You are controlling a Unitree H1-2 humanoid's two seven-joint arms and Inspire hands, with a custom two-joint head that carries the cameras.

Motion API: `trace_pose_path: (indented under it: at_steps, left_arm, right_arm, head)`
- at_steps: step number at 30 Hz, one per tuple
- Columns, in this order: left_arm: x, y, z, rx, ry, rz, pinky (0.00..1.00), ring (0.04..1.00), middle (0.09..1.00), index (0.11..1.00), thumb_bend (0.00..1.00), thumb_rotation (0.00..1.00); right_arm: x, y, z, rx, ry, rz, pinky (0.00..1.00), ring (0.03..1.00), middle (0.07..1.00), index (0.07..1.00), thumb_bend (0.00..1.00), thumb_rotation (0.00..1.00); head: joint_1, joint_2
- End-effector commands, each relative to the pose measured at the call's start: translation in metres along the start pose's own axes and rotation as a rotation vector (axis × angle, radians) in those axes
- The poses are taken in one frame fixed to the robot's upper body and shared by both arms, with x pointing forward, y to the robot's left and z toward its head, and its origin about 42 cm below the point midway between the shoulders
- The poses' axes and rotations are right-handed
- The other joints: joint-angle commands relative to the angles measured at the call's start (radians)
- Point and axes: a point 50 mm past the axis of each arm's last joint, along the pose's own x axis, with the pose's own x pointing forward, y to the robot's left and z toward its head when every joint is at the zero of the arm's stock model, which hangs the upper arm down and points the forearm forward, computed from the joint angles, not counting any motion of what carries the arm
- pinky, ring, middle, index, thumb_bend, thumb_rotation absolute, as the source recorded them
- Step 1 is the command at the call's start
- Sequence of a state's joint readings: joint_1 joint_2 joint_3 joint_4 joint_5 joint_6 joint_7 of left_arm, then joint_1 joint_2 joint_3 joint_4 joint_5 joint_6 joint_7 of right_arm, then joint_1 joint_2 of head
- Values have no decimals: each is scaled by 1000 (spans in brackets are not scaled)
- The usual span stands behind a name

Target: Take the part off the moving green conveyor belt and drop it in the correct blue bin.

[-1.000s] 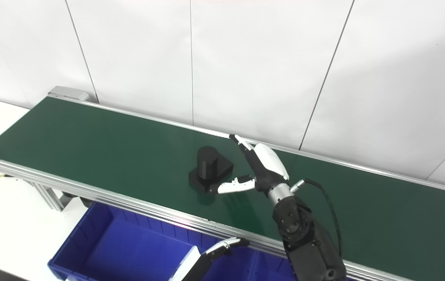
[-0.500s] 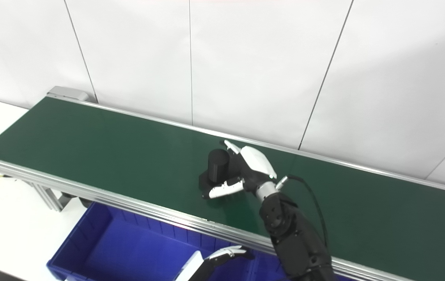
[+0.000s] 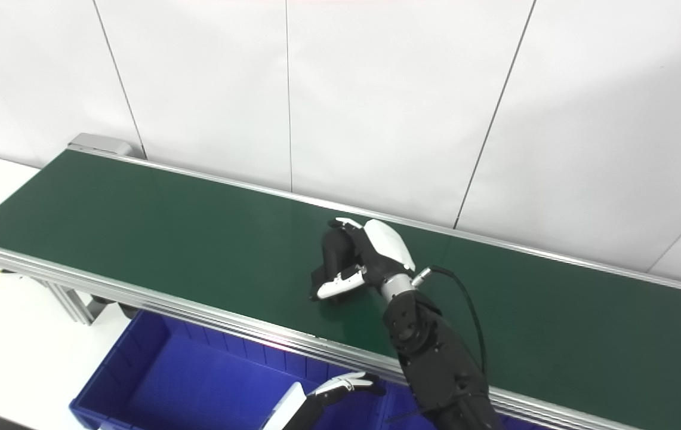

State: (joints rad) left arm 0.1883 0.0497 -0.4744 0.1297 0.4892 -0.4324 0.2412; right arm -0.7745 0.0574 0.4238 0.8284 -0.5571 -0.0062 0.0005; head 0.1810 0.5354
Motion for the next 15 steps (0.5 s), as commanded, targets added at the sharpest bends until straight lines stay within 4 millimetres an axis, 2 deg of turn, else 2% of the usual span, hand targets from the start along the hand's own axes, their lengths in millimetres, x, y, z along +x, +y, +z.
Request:
trace_pose_path:
  at_steps: [1, 2, 4, 10, 11, 15]
  left_arm:
    - [7, 2, 12, -11, -72, 29, 832, 874, 861, 768, 874, 349]
    - [7, 2, 12, -12, -72, 30, 831, 873, 861, 767, 873, 349]
    - [7, 3, 12, -14, -73, 32, 832, 873, 860, 767, 872, 350]
    - [6, 3, 14, -20, -71, 31, 837, 879, 865, 767, 866, 358]
    - [6, 4, 14, -24, -70, 30, 839, 882, 867, 768, 866, 357]
    - [6, 4, 15, -26, -72, 33, 836, 878, 865, 765, 861, 352]
  right_arm:
    - [9, -14, 25, -7, -90, -49, 371, 436, 453, 571, 531, 1]
    - [9, -13, 24, -7, -87, -54, 305, 371, 432, 546, 519, 0]
    - [8, -13, 23, -10, -74, -58, 283, 348, 426, 538, 516, 0]
    - [5, -12, 21, -39, -39, -66, 283, 364, 422, 528, 517, 0]
    - [5, -11, 21, -44, -36, -68, 289, 365, 457, 542, 510, 0]
    - [2, -10, 18, -60, -22, -76, 299, 374, 478, 544, 508, 0]
  head:
    - [0, 0]
    - [0, 4]
    - [-1, 6]
    - [-3, 14]
    - [-3, 14]
    - [-2, 18]
